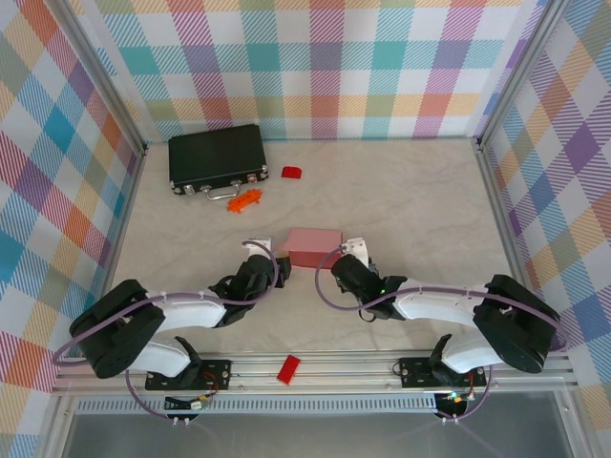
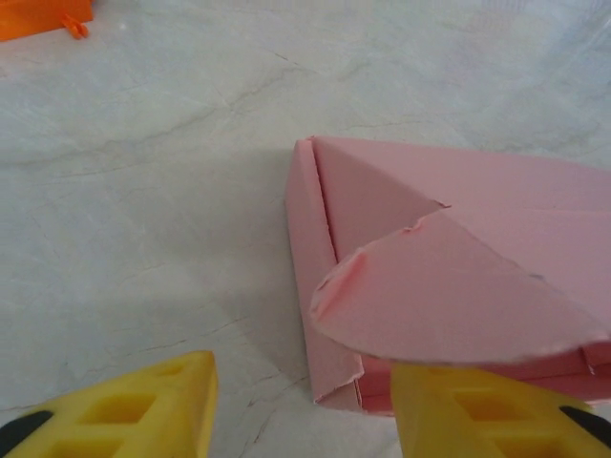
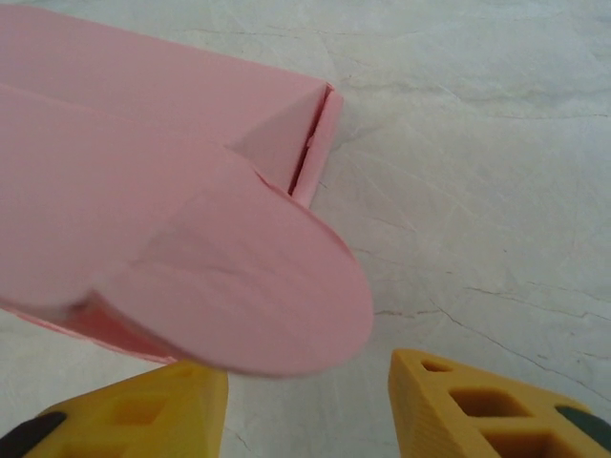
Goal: Fold the paper box
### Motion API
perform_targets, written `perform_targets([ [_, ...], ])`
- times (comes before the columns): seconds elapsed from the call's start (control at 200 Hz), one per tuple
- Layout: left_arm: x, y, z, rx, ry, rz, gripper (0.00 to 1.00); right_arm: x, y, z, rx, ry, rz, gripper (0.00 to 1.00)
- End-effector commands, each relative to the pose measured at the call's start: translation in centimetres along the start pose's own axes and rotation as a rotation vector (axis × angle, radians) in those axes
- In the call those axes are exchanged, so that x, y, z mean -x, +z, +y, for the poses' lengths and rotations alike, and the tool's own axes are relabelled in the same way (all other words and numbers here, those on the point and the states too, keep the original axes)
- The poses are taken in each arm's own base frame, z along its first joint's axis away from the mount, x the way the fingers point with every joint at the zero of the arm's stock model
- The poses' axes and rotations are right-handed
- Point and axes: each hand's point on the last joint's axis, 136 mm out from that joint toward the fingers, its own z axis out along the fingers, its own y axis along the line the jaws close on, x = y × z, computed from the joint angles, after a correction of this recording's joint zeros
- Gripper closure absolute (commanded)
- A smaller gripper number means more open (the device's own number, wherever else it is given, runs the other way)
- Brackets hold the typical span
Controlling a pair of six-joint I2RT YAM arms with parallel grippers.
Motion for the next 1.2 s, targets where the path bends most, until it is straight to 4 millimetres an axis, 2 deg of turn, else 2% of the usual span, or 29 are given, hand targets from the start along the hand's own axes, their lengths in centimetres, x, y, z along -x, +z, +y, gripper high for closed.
perform_targets([
  [0.0,-0.1,-1.2,0.5,0.014,0.030,0.007,0.45,-0.6,-0.8,-0.4,0.009,-0.012,0.023,0.48],
  [0.285,1.6,-3.9,2.9,0.110,0.069,-0.039,0.38,-1.6,-2.2,-1.9,-0.016,-0.012,0.064,0.42],
  [0.415,2.9,-5.2,4.6,0.199,0.070,-0.088,0.34,-2.5,-2.7,-4.0,-0.109,0.029,0.091,0.40],
  [0.57,4.9,-6.4,6.7,0.341,0.079,-0.151,0.30,-2.5,-3.2,-6.4,-0.231,0.068,0.084,0.40],
  [0.73,6.7,-6.2,8.0,0.422,0.072,-0.146,0.29,-2.2,-3.3,-8.8,-0.311,0.113,0.108,0.40],
  [0.92,9.4,-4.5,7.9,0.373,0.025,-0.122,0.28,1.0,-3.2,-10.6,-0.269,0.175,0.060,0.40],
  [1.055,11.6,-2.6,6.3,0.261,0.010,-0.079,0.27,4.3,-2.7,-9.1,-0.071,0.177,0.042,0.38],
  [1.195,12.6,-0.5,4.2,0.119,-0.030,-0.012,0.25,7.4,-2.2,-7.2,0.067,0.164,0.046,0.38],
])
